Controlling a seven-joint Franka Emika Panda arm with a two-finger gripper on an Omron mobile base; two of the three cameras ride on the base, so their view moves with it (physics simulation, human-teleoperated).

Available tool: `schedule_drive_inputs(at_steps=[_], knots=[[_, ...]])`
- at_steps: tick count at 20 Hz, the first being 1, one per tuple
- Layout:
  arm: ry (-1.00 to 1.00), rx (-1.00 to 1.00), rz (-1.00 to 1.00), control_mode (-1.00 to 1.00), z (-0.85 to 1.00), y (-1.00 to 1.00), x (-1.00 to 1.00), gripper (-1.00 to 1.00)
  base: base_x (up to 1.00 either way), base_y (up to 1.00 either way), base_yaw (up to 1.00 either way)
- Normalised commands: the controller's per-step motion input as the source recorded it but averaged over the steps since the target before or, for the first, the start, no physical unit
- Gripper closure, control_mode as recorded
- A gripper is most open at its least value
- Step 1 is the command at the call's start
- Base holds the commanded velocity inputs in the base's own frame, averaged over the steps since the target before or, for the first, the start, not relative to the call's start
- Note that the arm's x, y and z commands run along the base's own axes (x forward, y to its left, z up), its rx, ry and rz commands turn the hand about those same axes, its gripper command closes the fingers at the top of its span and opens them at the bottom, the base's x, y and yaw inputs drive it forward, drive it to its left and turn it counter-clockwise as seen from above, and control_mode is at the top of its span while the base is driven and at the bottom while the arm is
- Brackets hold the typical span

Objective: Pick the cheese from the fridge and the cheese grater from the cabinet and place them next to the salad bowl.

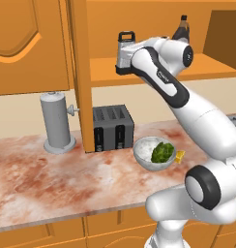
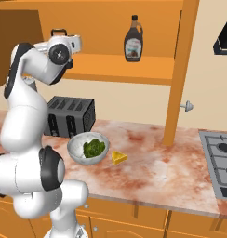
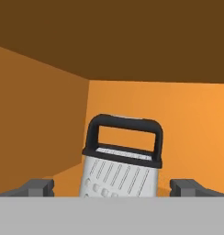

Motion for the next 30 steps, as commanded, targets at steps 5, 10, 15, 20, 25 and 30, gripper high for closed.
schedule_drive_inputs(at_steps=[5,10,15,20,25,30], knots=[[0.04,0.00,0.00,-1.00,-0.10,-0.03,0.09,-1.00,0.00,0.00,0.00],[0.07,0.00,0.00,-1.00,-0.04,0.00,0.29,-1.00,0.00,0.00,0.00],[0.07,0.00,0.00,-1.00,0.00,0.09,0.22,-1.00,0.00,0.00,0.00],[0.03,0.00,0.01,-1.00,0.00,0.38,0.00,-1.00,0.00,0.00,0.00],[0.03,0.00,0.01,-1.00,0.00,0.09,0.00,-1.00,0.00,0.00,0.00],[0.00,0.00,0.00,-1.00,0.00,0.00,0.00,-1.00,0.00,0.00,0.00]])
